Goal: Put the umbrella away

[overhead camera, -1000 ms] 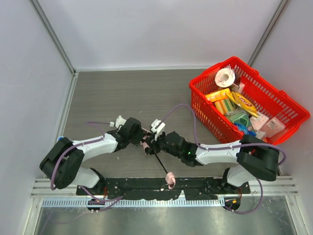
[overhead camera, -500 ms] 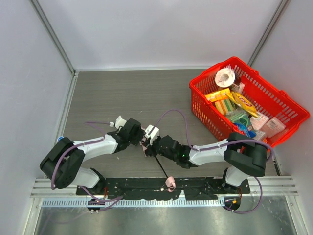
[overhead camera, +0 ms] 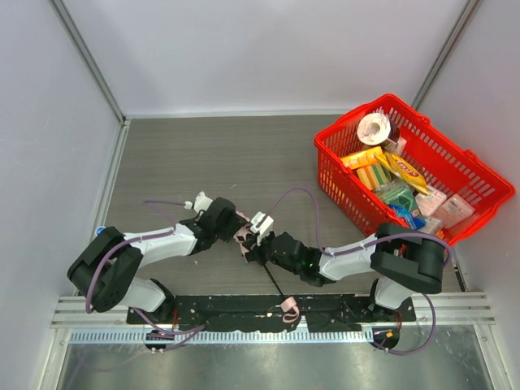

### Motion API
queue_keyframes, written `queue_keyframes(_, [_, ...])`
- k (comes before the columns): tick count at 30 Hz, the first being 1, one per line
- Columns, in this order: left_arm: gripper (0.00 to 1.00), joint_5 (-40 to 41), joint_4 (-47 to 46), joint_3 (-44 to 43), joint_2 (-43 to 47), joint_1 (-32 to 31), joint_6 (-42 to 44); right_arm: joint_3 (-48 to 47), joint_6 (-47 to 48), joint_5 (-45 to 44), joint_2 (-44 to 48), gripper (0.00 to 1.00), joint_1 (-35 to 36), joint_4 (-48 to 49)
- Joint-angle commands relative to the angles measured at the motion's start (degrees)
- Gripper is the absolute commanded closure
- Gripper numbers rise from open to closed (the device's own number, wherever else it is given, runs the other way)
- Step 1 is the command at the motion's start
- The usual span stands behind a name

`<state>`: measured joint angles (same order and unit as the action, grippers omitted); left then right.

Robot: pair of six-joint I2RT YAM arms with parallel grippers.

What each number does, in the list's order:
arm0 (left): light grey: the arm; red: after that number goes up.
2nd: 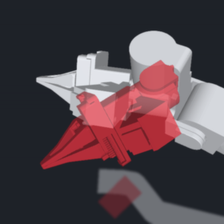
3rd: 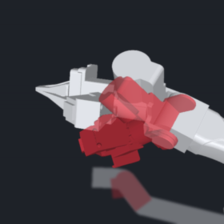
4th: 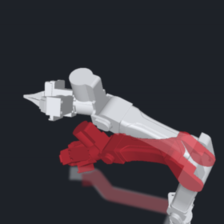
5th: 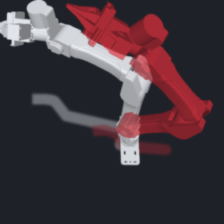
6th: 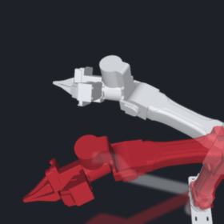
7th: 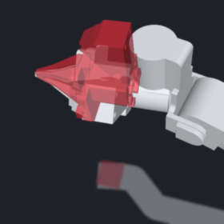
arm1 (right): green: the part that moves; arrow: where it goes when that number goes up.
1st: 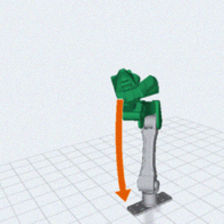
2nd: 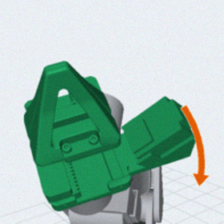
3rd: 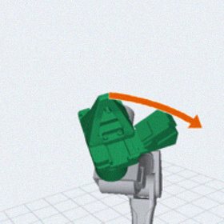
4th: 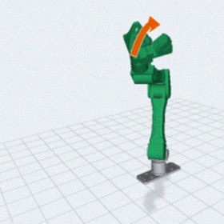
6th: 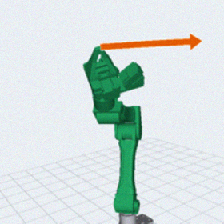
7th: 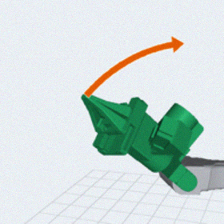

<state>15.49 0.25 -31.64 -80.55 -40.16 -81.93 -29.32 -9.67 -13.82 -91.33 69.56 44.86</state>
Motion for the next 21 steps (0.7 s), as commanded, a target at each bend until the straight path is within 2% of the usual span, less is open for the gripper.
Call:
queue_keyframes(1, [1.00, -0.37, 3.44, 2.81, -4.70, 0.17, -1.04, 1.81, -2.81, 7.14, 0.63, 0.99, 2.07, -4.43])
queue_keyframes(10, [1.00, 0.42, 4.41, 2.72, -3.21, 0.17, -0.51, 6.11, -11.24, 5.92, -3.33, 0.99, 1.98, -0.75])
queue_keyframes(11, [1.00, 0.42, 4.49, 2.63, -3.29, 0.17, -0.42, 6.20, -12.03, 5.83, -4.11, 0.95, 1.98, -0.22])
queue_keyframes(16, [1.00, -0.02, 4.23, 2.28, -3.91, 0.17, -0.42, 5.67, -15.55, 7.32, -7.89, 0.89, 1.90, 0.83])
queue_keyframes(19, [1.00, 0.25, 4.23, 2.46, -3.73, 0.26, -0.34, 5.94, -17.65, 7.76, -10.09, 0.78, 1.81, 1.63])
queue_keyframes(21, [1.00, 0.16, 4.14, 2.55, -3.91, 0.35, -0.33, 6.38, -19.32, 7.06, -10.88, 0.78, 1.46, 2.77])
